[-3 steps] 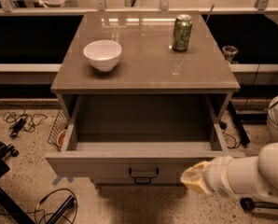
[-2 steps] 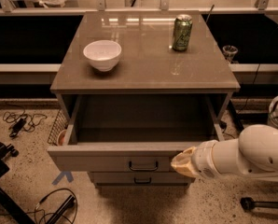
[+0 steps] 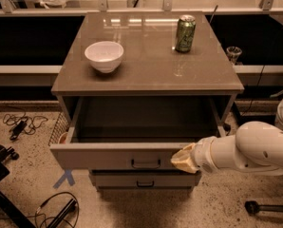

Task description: Close top drawer

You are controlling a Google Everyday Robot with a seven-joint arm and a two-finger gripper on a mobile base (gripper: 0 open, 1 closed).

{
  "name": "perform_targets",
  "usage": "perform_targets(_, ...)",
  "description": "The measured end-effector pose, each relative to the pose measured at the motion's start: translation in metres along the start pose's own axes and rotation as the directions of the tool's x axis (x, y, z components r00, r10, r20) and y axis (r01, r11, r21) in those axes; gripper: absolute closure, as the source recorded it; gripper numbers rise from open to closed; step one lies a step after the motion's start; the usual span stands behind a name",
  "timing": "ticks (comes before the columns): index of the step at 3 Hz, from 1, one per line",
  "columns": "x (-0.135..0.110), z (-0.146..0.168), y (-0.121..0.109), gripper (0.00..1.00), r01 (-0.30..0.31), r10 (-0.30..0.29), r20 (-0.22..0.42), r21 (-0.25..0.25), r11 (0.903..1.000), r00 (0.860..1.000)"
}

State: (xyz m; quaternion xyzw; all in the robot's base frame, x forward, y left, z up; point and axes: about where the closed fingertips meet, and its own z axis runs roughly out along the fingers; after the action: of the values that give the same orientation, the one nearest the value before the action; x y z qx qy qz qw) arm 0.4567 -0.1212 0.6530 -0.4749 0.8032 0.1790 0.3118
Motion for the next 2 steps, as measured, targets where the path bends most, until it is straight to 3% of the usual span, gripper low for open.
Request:
perform_targets(1,0.000,0.000,0.000,1.00,0.000,0.000,0.000,0.000,1.0000,1.000)
perform_targets(2,-0.007,0.018,-0.040,1.00,0.001,-0.001,0.013,0.011,0.9999,1.000)
